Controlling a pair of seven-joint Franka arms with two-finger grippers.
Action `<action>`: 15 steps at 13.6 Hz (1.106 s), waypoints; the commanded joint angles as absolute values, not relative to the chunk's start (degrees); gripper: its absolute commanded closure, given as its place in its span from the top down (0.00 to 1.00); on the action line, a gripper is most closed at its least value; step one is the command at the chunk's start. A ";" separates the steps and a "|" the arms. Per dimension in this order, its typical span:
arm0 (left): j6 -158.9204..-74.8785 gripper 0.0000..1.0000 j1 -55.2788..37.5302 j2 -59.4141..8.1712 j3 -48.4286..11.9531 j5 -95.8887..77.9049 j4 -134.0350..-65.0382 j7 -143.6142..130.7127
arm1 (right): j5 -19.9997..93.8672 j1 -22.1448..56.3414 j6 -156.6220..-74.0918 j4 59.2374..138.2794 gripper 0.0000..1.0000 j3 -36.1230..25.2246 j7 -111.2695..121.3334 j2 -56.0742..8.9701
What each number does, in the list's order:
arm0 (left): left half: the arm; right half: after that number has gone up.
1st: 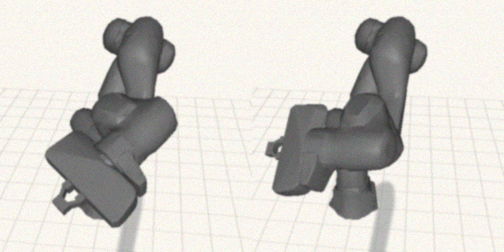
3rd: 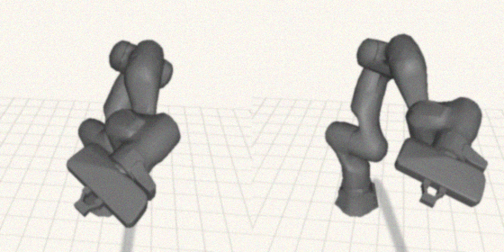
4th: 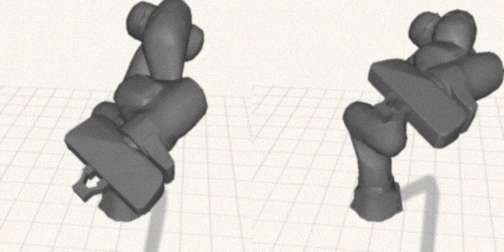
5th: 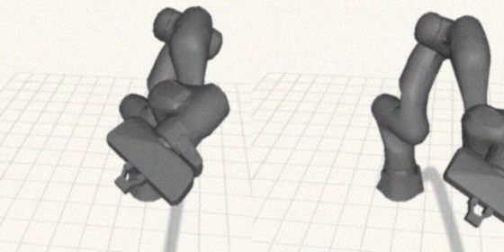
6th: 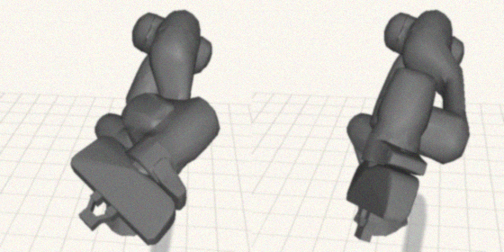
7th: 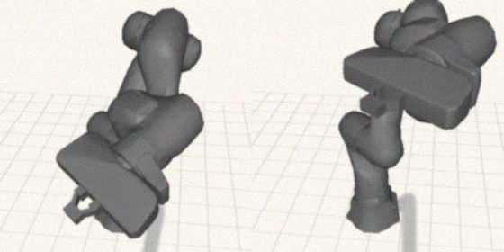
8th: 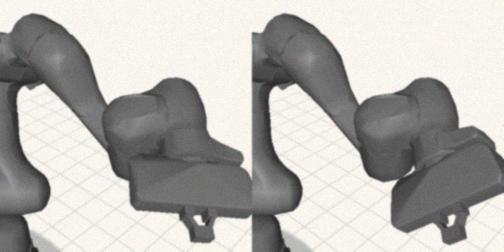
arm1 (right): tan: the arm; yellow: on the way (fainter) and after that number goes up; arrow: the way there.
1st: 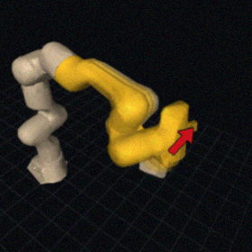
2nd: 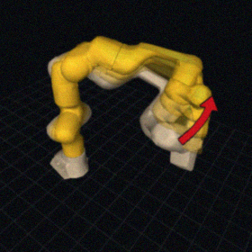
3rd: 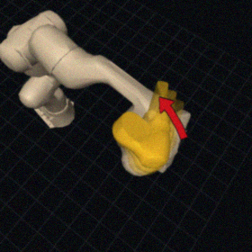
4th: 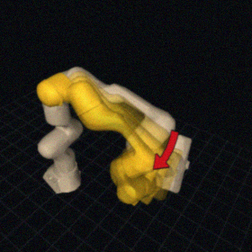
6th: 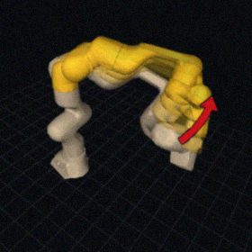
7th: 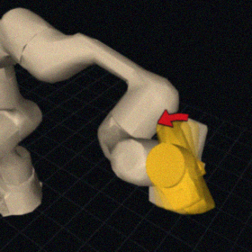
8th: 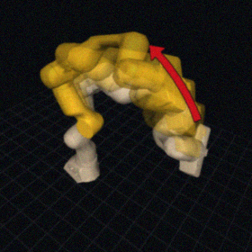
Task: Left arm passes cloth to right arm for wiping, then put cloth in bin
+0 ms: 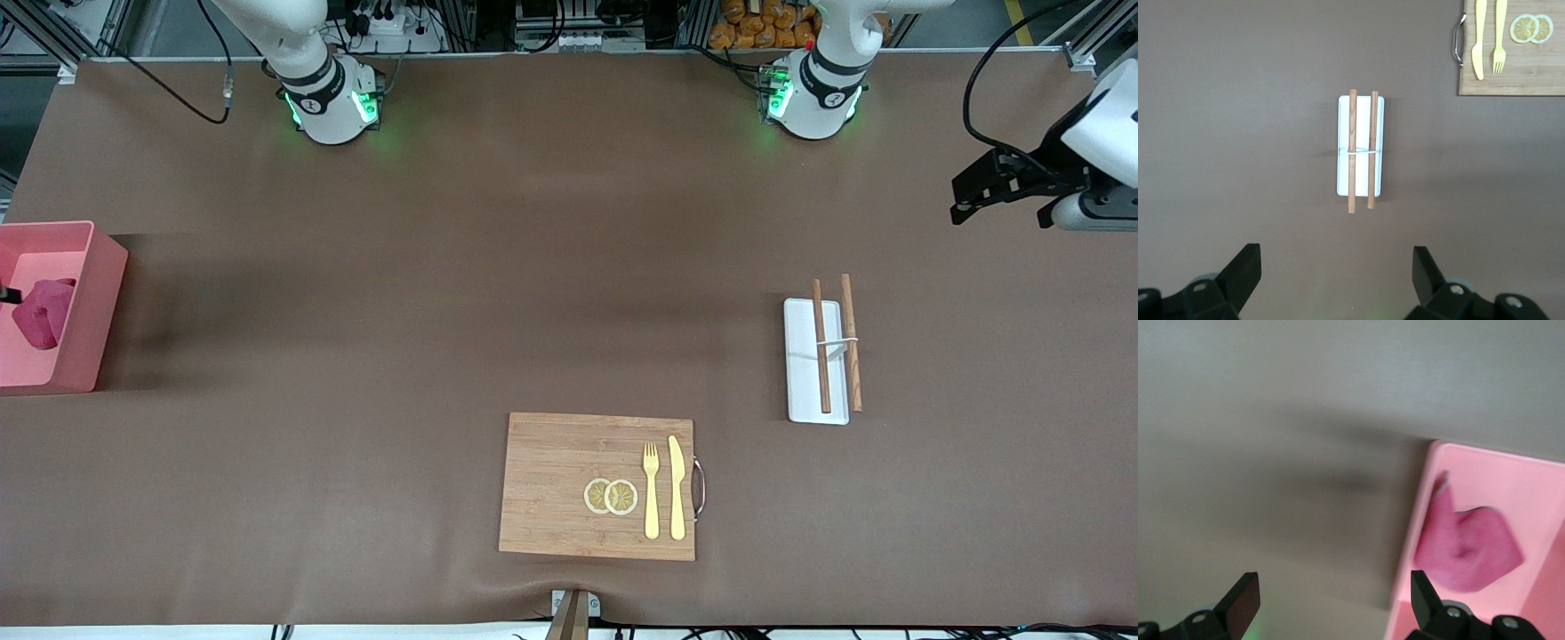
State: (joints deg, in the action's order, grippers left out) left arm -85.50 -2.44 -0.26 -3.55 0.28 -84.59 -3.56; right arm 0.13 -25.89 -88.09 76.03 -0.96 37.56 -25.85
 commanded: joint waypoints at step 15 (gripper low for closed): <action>-84.81 1.00 -1.49 0.18 -3.78 0.97 -84.46 -2.72 | 0.44 -0.70 -86.75 94.04 1.00 -0.97 -6.42 -1.76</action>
